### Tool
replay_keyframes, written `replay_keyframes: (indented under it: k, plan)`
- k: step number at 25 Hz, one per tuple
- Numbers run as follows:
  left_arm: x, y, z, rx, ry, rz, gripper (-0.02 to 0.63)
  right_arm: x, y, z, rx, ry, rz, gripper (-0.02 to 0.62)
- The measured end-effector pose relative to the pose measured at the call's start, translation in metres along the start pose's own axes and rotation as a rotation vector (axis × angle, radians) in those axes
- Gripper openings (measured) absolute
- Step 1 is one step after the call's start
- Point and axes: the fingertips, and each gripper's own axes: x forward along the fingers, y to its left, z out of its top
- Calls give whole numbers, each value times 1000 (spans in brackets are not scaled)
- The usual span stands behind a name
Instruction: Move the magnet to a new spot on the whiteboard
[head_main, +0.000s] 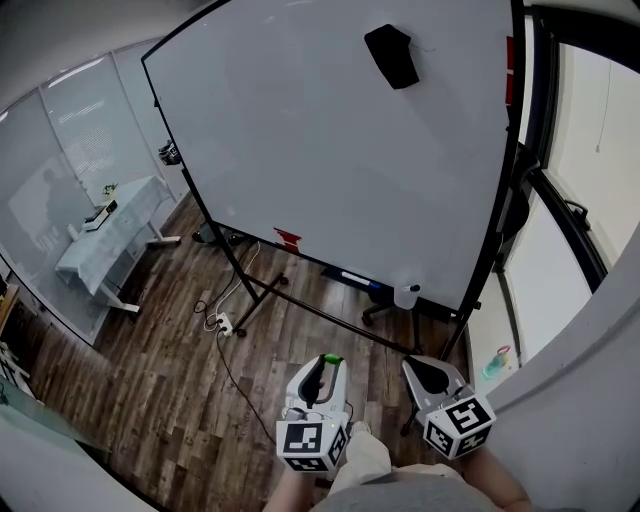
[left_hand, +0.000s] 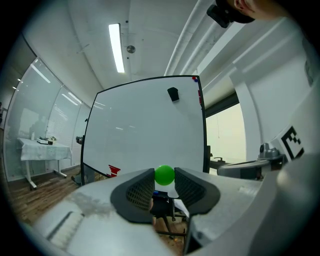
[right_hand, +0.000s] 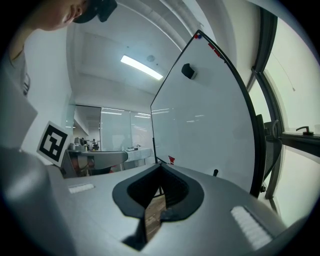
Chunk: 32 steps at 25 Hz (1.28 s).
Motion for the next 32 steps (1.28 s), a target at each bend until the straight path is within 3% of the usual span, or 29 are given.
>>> replay_keyframes:
  k: [32]
  plan:
    - [-9,5,10,-10,-26,3,135,3,20,5,-17,-13,31,0]
